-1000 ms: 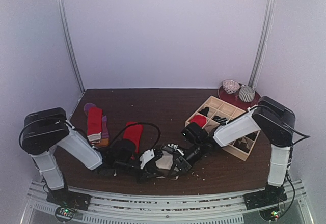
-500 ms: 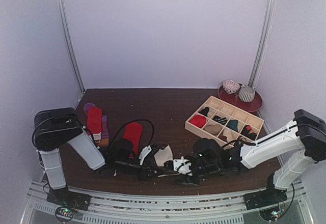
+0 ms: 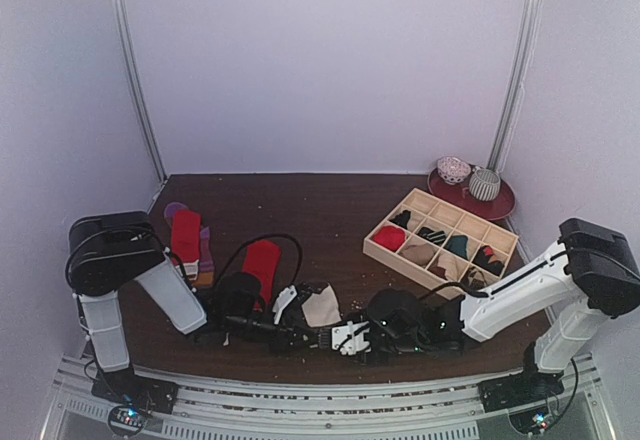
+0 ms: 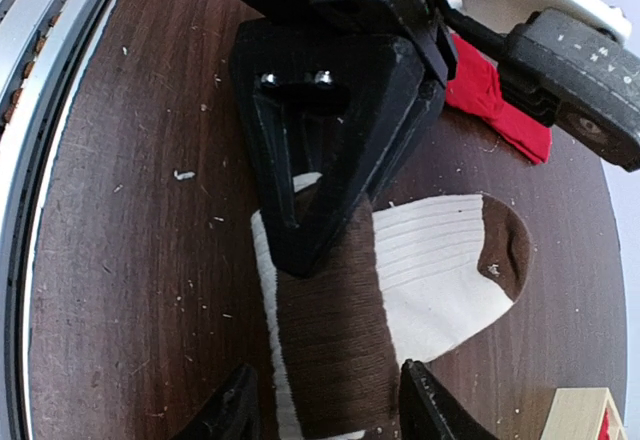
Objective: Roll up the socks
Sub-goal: Roll the sock at the center of the board.
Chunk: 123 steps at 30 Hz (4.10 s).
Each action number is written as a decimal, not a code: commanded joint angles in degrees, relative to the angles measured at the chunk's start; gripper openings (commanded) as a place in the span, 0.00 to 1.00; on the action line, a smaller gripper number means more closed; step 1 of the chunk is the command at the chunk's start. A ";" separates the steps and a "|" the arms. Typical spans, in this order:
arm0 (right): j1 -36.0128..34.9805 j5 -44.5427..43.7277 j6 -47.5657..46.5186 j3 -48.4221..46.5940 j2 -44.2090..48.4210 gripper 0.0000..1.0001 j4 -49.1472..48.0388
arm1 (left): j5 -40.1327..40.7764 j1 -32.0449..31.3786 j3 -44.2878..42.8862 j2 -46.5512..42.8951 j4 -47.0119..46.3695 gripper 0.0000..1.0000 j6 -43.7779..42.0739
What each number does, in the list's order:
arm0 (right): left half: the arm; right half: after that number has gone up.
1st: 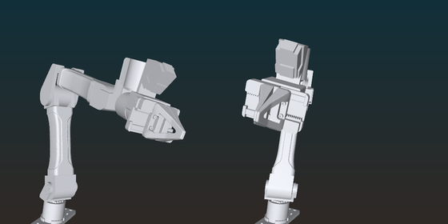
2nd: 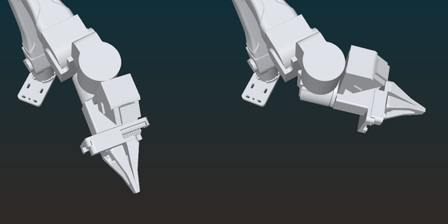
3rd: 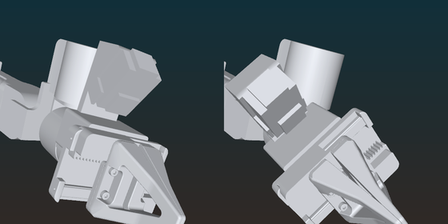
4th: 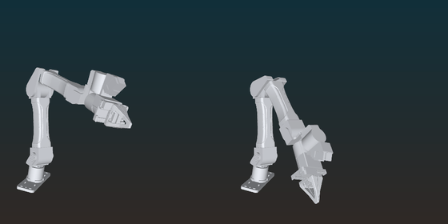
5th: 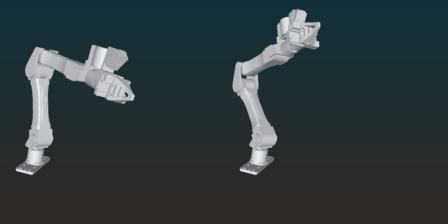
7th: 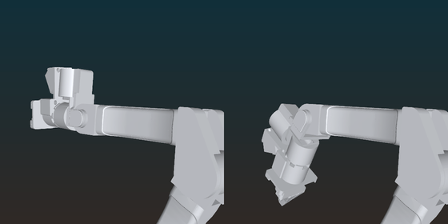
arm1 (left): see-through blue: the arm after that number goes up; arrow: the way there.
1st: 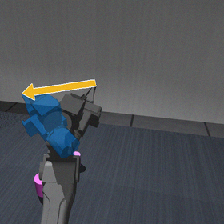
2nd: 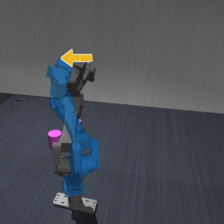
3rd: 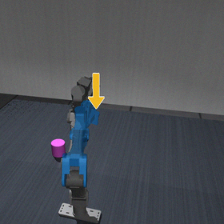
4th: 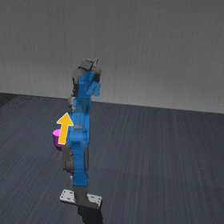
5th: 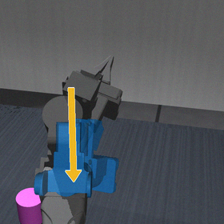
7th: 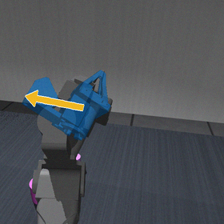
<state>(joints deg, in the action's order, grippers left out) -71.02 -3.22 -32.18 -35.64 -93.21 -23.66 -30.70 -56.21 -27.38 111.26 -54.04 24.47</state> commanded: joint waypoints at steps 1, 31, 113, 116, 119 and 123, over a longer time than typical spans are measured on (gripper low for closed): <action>-0.17 -2.33 -1.76 0.22 1.92 0.49 -0.75 | -0.77 -0.49 3.03 6.06 18.79 0.00 0.10; 6.59 28.25 25.48 -22.61 -14.53 0.16 41.54 | 18.23 -3.16 6.09 -29.31 23.13 0.55 -17.48; 5.61 19.12 10.16 -5.63 -7.07 0.26 9.33 | 3.45 -0.75 1.36 -4.97 36.99 0.11 -2.91; 7.03 23.98 15.05 -7.94 -7.81 0.21 13.63 | 9.10 -0.75 1.64 -11.55 36.93 0.32 -4.76; 8.81 29.54 20.33 -10.72 -10.03 0.21 18.35 | 16.43 -0.91 1.90 -21.21 35.59 0.38 -9.18; 11.09 37.41 26.69 -15.76 -14.03 0.21 25.28 | 22.18 -2.46 3.50 -31.41 29.00 0.43 -16.15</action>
<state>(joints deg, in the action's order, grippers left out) -61.78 25.74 -14.31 -48.49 -102.74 -11.05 -18.41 -57.32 -25.30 87.83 -23.40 16.56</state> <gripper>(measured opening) 0.211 0.416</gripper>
